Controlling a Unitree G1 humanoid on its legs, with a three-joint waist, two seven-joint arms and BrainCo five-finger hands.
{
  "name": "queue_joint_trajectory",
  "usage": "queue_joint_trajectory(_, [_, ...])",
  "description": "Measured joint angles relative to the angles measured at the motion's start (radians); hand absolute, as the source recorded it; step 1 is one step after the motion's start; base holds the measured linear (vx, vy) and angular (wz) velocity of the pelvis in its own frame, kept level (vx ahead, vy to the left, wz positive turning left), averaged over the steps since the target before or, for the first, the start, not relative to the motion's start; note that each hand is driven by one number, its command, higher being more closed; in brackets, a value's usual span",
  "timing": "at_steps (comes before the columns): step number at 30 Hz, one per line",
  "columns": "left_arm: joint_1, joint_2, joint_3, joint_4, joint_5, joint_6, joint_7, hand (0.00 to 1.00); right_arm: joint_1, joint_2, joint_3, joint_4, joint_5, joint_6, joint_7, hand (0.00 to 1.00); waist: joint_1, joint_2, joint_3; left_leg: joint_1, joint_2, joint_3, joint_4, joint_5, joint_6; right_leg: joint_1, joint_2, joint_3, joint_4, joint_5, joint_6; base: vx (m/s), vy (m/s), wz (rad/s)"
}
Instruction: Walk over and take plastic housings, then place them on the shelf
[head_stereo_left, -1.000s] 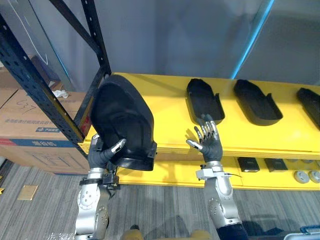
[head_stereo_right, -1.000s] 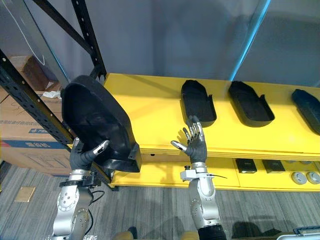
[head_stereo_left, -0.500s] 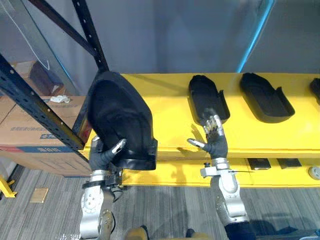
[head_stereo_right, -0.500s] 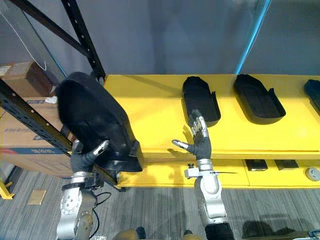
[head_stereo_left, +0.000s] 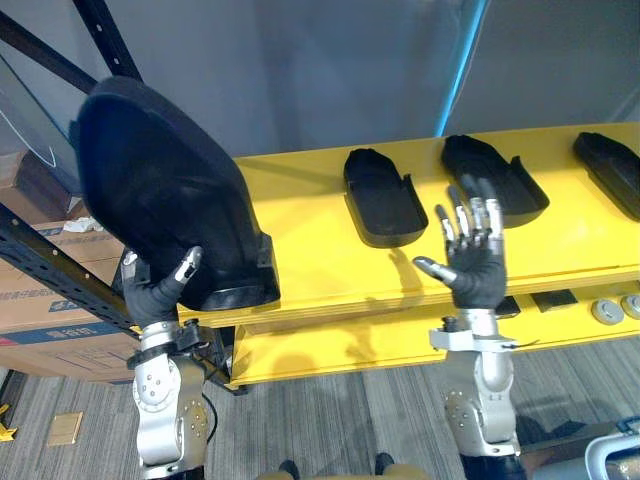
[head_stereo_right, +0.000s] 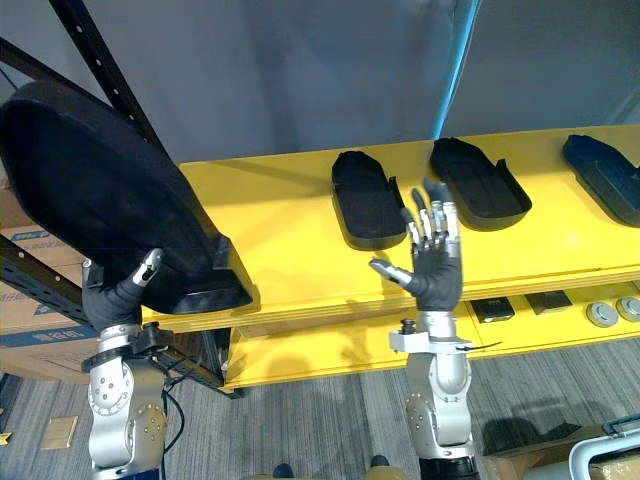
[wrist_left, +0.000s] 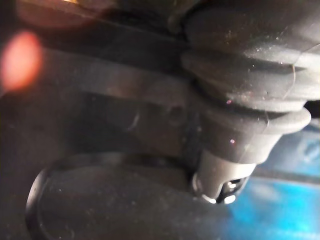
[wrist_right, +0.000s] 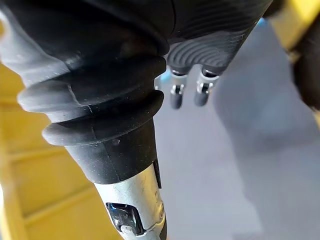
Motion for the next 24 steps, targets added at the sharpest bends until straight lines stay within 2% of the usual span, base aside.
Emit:
queue_joint_trajectory(5, [-0.070,0.016,0.025,0.131,-0.031,0.044,0.114,1.00,0.001,0.006,0.058,0.007,0.000,0.043,0.033,0.00,-0.004,-0.002,-0.022,-0.001,0.000,0.005,0.000,0.000,0.000,-0.002,0.000,-0.001,0.000,0.000,0.000,-0.02,-0.004,-0.01])
queue_joint_trajectory(6, [-0.081,0.018,0.035,0.154,-0.044,0.054,0.136,1.00,0.002,0.005,0.069,0.010,-0.002,0.065,0.041,0.00,-0.006,-0.001,-0.022,-0.001,0.000,0.006,0.000,0.002,-0.001,-0.002,-0.001,-0.001,0.000,0.000,0.000,-0.06,-0.010,-0.01])
queue_joint_trajectory(11, [-0.151,0.039,0.064,0.276,-0.143,0.055,0.167,1.00,0.000,-0.018,0.098,0.021,0.000,0.109,0.089,0.00,-0.014,0.010,-0.028,-0.019,0.000,0.010,-0.016,0.014,-0.006,-0.030,0.002,-0.002,0.002,0.004,-0.007,-0.06,-0.011,-0.01])
queue_joint_trajectory(13, [-0.209,0.096,0.081,0.363,-0.183,0.064,0.186,1.00,-0.011,-0.027,0.109,0.036,0.002,0.122,0.129,0.00,-0.031,0.015,-0.027,-0.043,0.000,0.013,-0.018,0.026,-0.005,-0.057,0.004,0.002,0.004,0.011,-0.014,-0.04,-0.014,-0.05])
queue_joint_trajectory(16, [-0.296,0.142,0.095,0.470,-0.201,0.072,0.209,1.00,-0.014,-0.052,0.120,0.039,0.002,0.149,0.156,0.00,-0.034,0.020,-0.024,-0.053,0.003,0.029,-0.016,0.032,-0.006,-0.082,0.007,0.022,0.016,0.013,-0.016,-0.01,-0.016,-0.17])
queue_joint_trajectory(19, [-0.360,0.182,0.123,0.549,-0.258,0.072,0.226,1.00,-0.022,-0.081,0.144,0.039,0.002,0.184,0.176,0.00,-0.066,0.043,-0.011,-0.053,0.002,0.040,-0.015,0.032,-0.005,-0.096,0.006,0.037,0.028,0.013,-0.016,0.00,0.000,-0.15])
queue_joint_trajectory(24, [-0.456,0.225,0.143,0.651,-0.306,0.077,0.247,1.00,0.004,-0.128,0.190,0.039,0.001,0.209,0.206,0.00,-0.088,0.081,0.019,-0.054,0.005,0.061,-0.015,0.034,-0.007,-0.117,0.011,0.061,0.043,0.011,-0.019,-0.01,-0.003,-0.14])
